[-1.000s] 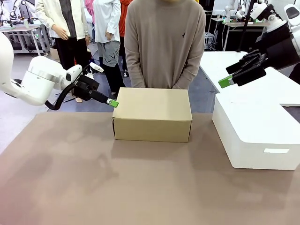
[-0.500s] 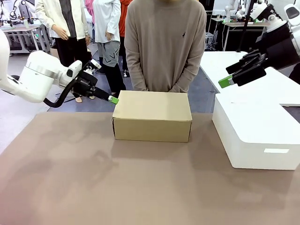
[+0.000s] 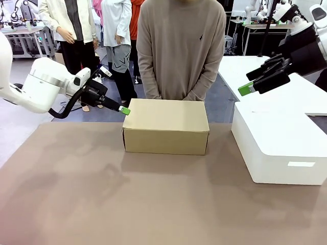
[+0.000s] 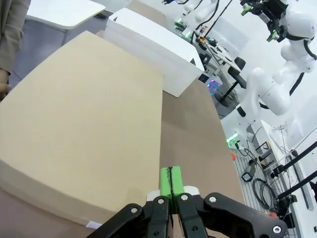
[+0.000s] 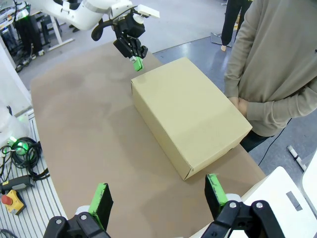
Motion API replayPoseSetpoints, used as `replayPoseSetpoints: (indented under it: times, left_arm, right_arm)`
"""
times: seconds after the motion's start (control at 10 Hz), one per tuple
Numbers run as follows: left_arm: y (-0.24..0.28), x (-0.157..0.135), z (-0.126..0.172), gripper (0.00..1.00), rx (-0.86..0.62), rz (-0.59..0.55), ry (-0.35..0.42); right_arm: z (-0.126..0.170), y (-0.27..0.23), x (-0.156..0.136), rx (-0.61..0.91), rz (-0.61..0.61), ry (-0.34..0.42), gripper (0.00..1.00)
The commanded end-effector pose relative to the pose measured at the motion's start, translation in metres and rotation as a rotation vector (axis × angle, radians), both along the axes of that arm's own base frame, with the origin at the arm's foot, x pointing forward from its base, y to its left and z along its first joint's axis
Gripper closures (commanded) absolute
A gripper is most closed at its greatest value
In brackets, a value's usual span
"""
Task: Pack the shoes into the box.
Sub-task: Press down on the lid of the Shoes Box.
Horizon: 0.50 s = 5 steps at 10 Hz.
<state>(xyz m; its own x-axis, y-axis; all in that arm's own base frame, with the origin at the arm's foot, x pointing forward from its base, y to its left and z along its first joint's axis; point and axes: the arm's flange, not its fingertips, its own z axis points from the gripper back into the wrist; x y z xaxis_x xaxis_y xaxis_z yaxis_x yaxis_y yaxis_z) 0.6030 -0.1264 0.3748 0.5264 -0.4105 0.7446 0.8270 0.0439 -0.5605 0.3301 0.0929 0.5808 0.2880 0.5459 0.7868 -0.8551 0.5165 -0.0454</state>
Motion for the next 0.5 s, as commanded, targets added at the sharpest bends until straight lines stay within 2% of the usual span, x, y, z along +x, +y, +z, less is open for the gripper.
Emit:
replayPoseSetpoints:
  times: [0.0, 0.4]
  left_arm:
    - [0.0021, -0.0001, 0.0021, 1.00, -0.010, -0.010, -0.012]
    - [0.0021, -0.0001, 0.0021, 1.00, -0.010, -0.010, -0.012]
  right_arm:
    - [0.0002, -0.0005, 0.0019, 0.014, 0.017, -0.010, 0.00]
    - [0.0002, -0.0005, 0.0019, 0.014, 0.017, -0.010, 0.00]
